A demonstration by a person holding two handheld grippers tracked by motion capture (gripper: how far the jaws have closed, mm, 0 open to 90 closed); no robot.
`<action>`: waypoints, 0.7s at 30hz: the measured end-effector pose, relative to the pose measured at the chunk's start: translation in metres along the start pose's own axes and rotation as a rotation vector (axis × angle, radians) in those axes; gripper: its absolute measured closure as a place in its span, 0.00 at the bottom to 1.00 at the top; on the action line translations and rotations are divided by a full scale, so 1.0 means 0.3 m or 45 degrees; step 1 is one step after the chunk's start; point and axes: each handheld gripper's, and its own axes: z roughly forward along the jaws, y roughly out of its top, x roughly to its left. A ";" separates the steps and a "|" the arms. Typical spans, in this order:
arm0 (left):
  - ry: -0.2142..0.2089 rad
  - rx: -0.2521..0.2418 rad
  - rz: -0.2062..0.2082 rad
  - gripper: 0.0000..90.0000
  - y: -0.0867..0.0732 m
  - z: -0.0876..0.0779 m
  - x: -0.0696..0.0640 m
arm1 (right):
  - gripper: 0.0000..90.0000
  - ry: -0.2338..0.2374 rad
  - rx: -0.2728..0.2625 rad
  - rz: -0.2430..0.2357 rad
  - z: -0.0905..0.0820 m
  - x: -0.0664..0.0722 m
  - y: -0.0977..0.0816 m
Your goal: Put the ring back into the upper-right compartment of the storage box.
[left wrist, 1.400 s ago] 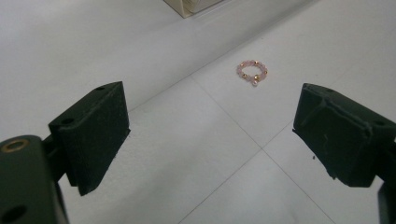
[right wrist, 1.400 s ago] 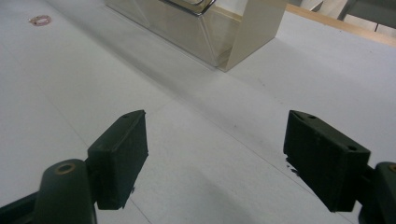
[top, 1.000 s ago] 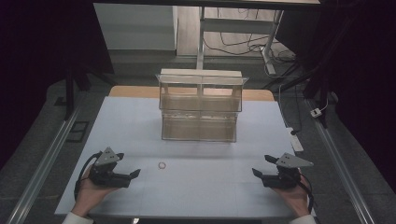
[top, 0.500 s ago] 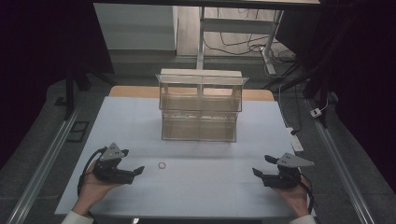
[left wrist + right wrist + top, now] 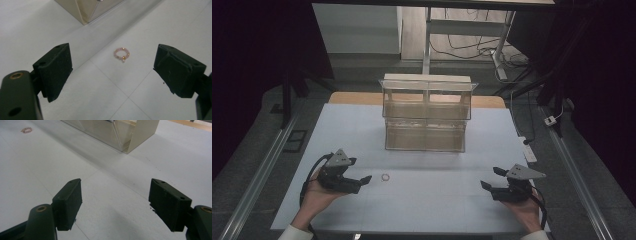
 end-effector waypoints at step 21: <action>-0.099 0.163 0.074 0.20 0.113 0.174 -0.005 | 0.30 -0.004 0.003 0.001 0.013 0.018 0.008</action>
